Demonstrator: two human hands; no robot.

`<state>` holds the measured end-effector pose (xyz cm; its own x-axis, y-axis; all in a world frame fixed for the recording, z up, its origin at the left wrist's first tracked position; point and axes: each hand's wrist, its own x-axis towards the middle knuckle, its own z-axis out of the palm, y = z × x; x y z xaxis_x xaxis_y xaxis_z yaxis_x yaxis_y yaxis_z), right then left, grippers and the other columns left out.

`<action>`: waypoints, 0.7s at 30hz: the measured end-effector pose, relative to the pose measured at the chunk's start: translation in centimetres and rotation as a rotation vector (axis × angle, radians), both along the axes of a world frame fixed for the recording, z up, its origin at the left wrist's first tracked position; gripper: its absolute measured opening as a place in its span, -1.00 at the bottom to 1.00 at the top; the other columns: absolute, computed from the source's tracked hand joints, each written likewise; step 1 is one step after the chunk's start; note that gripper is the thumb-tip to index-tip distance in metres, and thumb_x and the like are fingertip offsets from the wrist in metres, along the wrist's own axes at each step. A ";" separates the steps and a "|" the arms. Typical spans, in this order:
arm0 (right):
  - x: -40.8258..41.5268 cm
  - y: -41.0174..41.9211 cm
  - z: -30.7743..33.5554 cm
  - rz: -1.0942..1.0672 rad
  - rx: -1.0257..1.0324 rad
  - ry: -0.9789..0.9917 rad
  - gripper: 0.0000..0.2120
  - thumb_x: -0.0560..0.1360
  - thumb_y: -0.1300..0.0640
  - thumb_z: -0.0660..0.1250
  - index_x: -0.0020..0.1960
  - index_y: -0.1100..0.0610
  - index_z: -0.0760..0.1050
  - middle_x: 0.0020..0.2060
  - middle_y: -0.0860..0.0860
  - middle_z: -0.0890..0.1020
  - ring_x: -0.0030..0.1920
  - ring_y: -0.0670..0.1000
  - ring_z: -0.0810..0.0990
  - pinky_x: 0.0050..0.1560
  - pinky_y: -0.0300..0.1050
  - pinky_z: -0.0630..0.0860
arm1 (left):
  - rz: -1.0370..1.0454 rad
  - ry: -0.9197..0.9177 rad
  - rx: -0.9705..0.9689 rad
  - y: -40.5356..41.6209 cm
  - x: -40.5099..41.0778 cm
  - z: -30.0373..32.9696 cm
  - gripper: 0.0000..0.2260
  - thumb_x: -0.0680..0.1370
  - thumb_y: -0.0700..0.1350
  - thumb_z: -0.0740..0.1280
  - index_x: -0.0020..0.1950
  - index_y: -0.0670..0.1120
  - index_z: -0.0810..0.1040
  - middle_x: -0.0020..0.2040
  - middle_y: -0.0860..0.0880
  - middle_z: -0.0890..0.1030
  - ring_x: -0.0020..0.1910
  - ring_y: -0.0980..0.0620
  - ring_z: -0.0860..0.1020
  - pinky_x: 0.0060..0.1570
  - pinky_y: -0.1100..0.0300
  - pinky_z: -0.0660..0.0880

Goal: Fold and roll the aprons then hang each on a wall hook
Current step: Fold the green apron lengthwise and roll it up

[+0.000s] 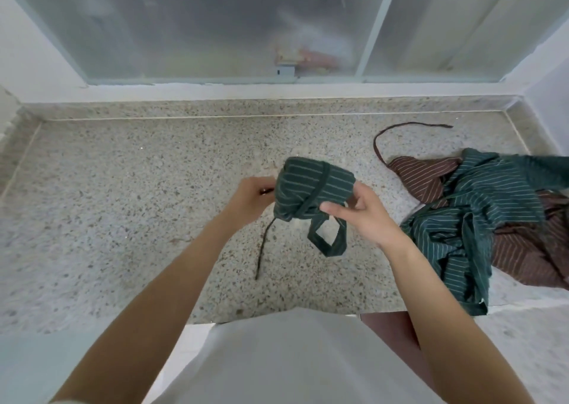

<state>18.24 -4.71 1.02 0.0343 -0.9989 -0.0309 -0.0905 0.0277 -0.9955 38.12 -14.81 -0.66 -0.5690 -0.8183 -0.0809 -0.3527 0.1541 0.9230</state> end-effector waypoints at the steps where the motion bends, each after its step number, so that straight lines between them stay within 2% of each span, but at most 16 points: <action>1: 0.3 0.0 0.0 -0.059 0.003 -0.099 -0.54 0.34 -0.07 0.48 0.18 0.02 0.49 0.09 -0.10 0.63 0.20 0.02 0.55 0.27 -0.03 0.44 | -0.001 0.016 0.055 0.9 -0.1 -0.3 -0.66 0.50 -0.35 0.31 -0.24 0.07 0.67 -0.45 0.25 0.56 -0.44 0.31 0.47 -0.22 0.21 0.44; 3: 1.0 -0.4 -0.3 -0.133 0.035 -0.262 -0.43 0.28 -0.16 0.51 0.18 0.06 0.48 0.09 -0.04 0.64 0.18 0.06 0.55 0.22 -0.02 0.48 | -0.022 -0.022 0.080 2.4 -0.1 -0.4 -0.84 0.53 -0.29 0.30 -0.17 -0.16 0.65 -0.55 0.23 0.48 -0.52 0.34 0.39 -0.34 0.41 0.31; 4: 1.2 -0.6 -0.4 -0.152 0.057 -0.326 -0.41 0.27 -0.15 0.52 0.19 0.09 0.46 0.09 -0.02 0.64 0.17 0.06 0.56 0.18 -0.05 0.50 | -0.025 -0.026 0.062 2.7 -0.1 -0.5 -0.87 0.54 -0.25 0.31 -0.16 -0.19 0.63 -0.50 0.23 0.48 -0.48 0.34 0.40 -0.35 0.41 0.31; 6: 1.7 -0.8 -0.3 -0.180 0.084 -0.369 -0.43 0.29 -0.11 0.51 0.19 0.13 0.46 0.07 -0.01 0.65 0.14 0.04 0.59 0.11 -0.13 0.52 | 0.013 -0.078 -0.006 2.8 0.1 -1.2 -0.88 0.55 -0.16 0.31 -0.09 -0.09 0.64 -0.21 0.19 0.57 -0.24 0.32 0.48 -0.14 0.27 0.44; 8: 2.2 -1.0 -0.1 -0.225 0.101 -0.355 -0.54 0.34 -0.01 0.45 0.17 0.15 0.48 0.02 -0.02 0.67 0.09 0.00 0.62 0.06 -0.18 0.54 | 0.132 -0.153 -0.121 2.3 0.4 -1.6 -0.87 0.58 -0.10 0.26 0.03 -0.01 0.61 0.02 0.05 0.57 0.01 0.14 0.50 0.09 0.20 0.41; 11: 2.6 -1.6 0.3 -0.298 0.125 -0.353 -0.63 0.43 0.14 0.35 0.21 0.20 0.47 0.05 0.03 0.65 0.09 -0.01 0.62 0.07 -0.20 0.53 | 0.209 0.044 0.007 3.2 0.5 -0.5 -0.84 0.60 -0.04 0.23 0.13 0.03 0.54 0.08 0.12 0.60 0.10 0.17 0.54 0.13 0.29 0.42; 15: 2.4 -2.1 0.7 -0.286 0.111 -0.314 -0.58 0.45 0.13 0.34 0.26 0.24 0.44 0.13 0.10 0.61 0.15 0.03 0.59 0.17 -0.14 0.51 | 0.135 0.245 0.259 4.4 -0.7 -0.1 -0.72 0.60 0.00 0.21 0.31 0.07 0.42 0.20 0.21 0.54 0.20 0.30 0.47 0.17 0.37 0.40; 17: 2.3 -2.1 1.2 -0.280 0.110 -0.319 -0.64 0.49 0.18 0.33 0.26 0.23 0.45 0.12 0.08 0.62 0.13 0.02 0.60 0.17 -0.14 0.52 | 0.151 0.281 0.276 4.6 -1.3 -0.2 -0.76 0.60 -0.03 0.21 0.26 0.10 0.44 0.15 0.24 0.55 0.15 0.33 0.49 0.09 0.45 0.41; 21: 1.4 -1.7 1.3 -0.319 0.100 -0.321 -0.57 0.40 0.07 0.40 0.23 0.18 0.48 0.11 0.05 0.63 0.14 0.03 0.59 0.21 -0.04 0.49 | 0.297 0.365 0.263 4.7 -1.4 -0.5 -0.84 0.58 -0.13 0.25 0.09 -0.03 0.60 -0.10 0.06 0.67 -0.01 0.12 0.61 0.06 0.40 0.44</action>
<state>19.65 -6.43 2.36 -0.2512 -0.9537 -0.1654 0.2503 0.1011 -0.9629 36.72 -10.11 -1.14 -0.3452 -0.9273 -0.1448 0.0048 -0.1561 0.9877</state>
